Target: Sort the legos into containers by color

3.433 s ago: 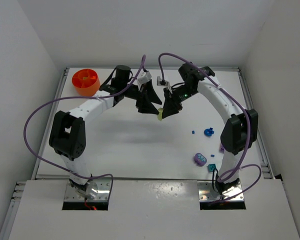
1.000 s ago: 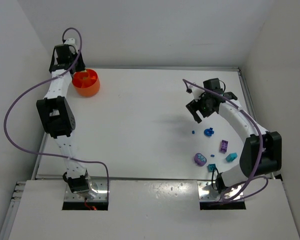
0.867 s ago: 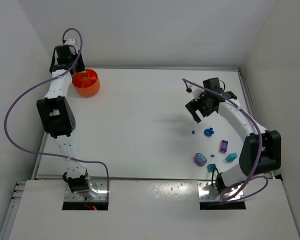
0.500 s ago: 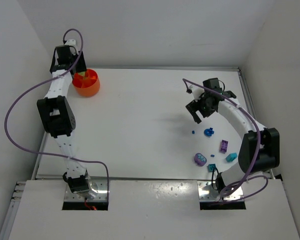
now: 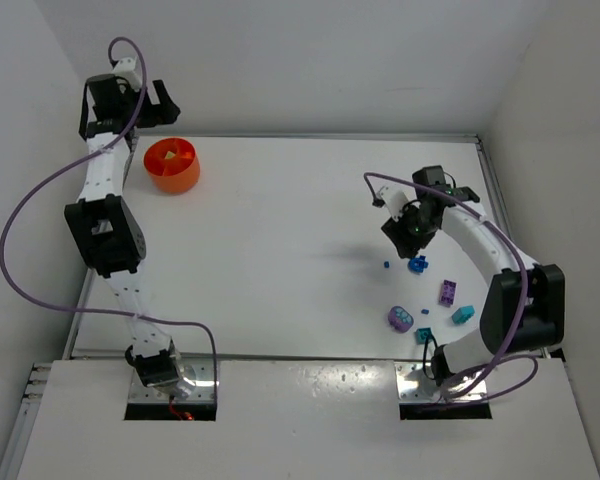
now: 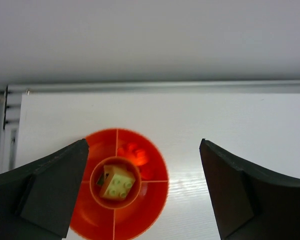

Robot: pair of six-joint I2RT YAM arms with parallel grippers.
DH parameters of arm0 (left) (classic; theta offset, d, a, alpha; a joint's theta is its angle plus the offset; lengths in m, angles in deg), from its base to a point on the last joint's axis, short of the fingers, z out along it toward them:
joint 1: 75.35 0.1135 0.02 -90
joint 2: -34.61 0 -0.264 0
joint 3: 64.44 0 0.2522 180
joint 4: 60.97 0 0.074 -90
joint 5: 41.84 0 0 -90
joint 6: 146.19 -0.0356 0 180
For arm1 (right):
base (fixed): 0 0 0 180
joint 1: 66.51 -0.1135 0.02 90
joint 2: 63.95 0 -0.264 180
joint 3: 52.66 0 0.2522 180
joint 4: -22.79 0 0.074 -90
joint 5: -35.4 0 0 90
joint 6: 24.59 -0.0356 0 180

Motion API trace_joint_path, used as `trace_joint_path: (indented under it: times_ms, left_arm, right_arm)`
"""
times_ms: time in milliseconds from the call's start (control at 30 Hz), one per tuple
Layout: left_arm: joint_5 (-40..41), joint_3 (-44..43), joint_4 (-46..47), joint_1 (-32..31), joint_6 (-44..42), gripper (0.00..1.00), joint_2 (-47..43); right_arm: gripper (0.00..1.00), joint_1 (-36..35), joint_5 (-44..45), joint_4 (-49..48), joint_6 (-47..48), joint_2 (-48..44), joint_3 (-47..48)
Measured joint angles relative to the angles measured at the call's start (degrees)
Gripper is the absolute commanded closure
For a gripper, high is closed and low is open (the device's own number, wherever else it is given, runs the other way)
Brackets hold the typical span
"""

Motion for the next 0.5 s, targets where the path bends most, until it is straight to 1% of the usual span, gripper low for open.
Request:
trace_joint_path:
  times_ms: [33,133,233,267,333,367,500]
  left_arm:
    - [-1.9,-0.72,0.55,0.09,0.39,0.0,-0.48]
    - [-4.52,-0.83,1.33,-0.5,1.29,0.0,-3.43]
    - [-4.26,1.95,2.34,-3.34,1.27,0.0,-8.04]
    - [-4.07,3.72,2.67,-4.72,1.09,0.0,-10.01]
    - [-3.65,7.32,2.99,-7.74,0.87,0.0,-13.66]
    - [-3.21,9.62,3.61,-9.25,0.76,0.0,-15.47]
    - [-2.23,16.63,4.09,-13.88,0.42,0.0,-20.31]
  right_arm:
    - [0.5,0.17,-0.87,2.01,2.03,-0.9,-0.85]
    - [0.49,0.28,-3.06,9.22,8.57,-4.5,-3.54]
    - [0.42,-0.72,-4.26,14.73,12.46,-7.67,-5.77]
    - [0.37,-1.4,-4.83,17.09,13.09,-8.13,-5.81]
    - [0.31,-2.67,-5.92,20.35,13.51,-7.91,-5.62]
    - [0.24,-3.43,-6.51,22.45,13.46,-7.02,-5.2]
    - [0.22,-6.6,-6.75,24.76,12.24,-3.04,-6.03]
